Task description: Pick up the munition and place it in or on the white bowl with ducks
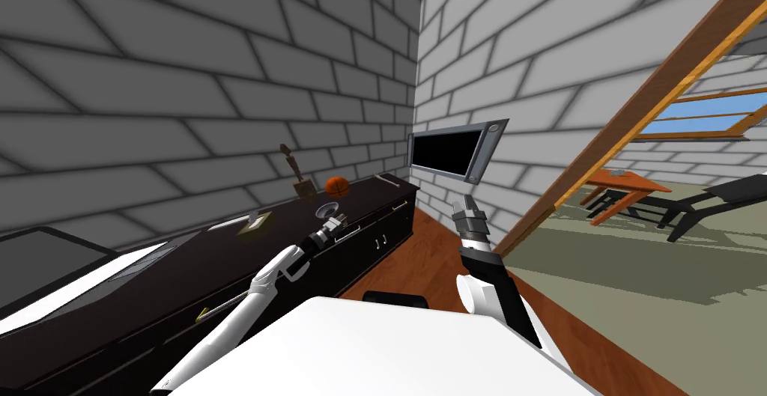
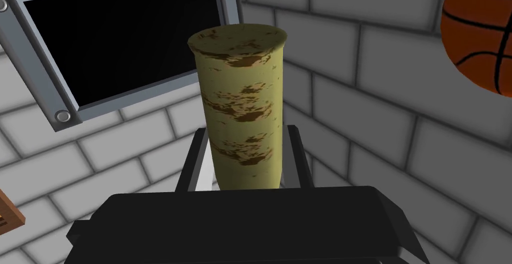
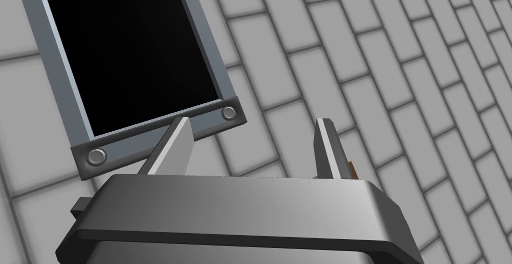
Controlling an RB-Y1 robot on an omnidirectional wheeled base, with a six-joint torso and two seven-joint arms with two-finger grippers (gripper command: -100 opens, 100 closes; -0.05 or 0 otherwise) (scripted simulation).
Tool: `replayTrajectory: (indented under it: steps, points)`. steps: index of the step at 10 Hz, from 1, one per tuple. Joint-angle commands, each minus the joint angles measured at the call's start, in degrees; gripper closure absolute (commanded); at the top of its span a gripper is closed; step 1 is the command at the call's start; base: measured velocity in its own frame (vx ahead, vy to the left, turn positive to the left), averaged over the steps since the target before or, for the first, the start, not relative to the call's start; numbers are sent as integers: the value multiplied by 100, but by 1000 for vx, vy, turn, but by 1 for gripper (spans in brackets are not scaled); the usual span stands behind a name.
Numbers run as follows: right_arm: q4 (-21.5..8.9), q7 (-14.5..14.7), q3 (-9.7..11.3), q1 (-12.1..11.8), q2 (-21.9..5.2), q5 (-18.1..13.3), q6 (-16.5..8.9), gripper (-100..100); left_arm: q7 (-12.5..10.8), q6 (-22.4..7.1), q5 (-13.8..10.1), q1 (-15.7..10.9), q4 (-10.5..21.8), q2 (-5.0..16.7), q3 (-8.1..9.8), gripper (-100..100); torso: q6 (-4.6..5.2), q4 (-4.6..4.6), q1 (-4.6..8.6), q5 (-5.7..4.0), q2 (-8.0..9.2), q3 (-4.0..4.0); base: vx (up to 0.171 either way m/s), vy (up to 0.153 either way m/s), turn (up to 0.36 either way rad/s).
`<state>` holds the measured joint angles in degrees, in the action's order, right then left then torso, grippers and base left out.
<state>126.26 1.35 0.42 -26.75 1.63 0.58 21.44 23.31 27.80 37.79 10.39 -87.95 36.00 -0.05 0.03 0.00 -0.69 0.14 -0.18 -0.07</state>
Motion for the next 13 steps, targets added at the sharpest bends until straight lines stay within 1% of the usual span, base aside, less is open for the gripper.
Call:
replayTrajectory:
  steps: [1,2,3,4,5,6,7,8,9,10,13]
  points:
    - [0,0,0,0,0,0,0,0,-64,-208,-198,81,46,107,238,100,0,0,0,0,0,0,21,164,-228]
    - [0,0,0,0,-1,0,0,0,-82,-268,-276,100,87,148,332,100,1,-1,-16,2,-11,-6,54,161,-132]
    - [0,0,-1,-1,-1,0,0,0,-113,-392,-440,143,170,228,524,100,-5,-4,-16,4,-22,-13,67,137,-112]
    - [0,0,-1,-1,0,0,0,0,-127,-454,-523,165,213,267,620,100,-8,-5,-15,2,-31,-17,71,129,-115]
    - [0,0,-1,-1,0,0,0,0,-149,-572,-683,209,294,337,803,100,-2,-8,-9,4,-40,-23,69,132,-133]
    - [0,0,-1,-2,0,0,0,0,-157,-626,-755,229,330,367,886,100,-7,-10,-11,5,-42,-25,72,116,-101]
    - [0,0,-1,-2,0,0,0,0,-170,-713,-874,264,387,416,1021,100,-5,-9,-1,3,-43,-25,73,105,-115]
    - [0,0,-1,-2,0,0,0,0,-176,-765,-946,287,420,445,1103,100,-9,-10,4,3,-42,-25,68,98,-55]
    - [0,0,-1,-2,0,0,0,0,-174,-658,-904,240,473,453,1062,100,-8,-10,10,3,-41,-25,31,46,-5]
    - [0,0,0,-2,0,0,0,0,-174,-680,-913,237,478,463,1079,-100,-6,-11,33,3,-31,-20,6,11,0]
    - [0,0,1,-1,1,0,0,0,-173,-679,-912,236,478,463,1078,-100,-5,-7,58,-4,-16,-12,0,0,0]
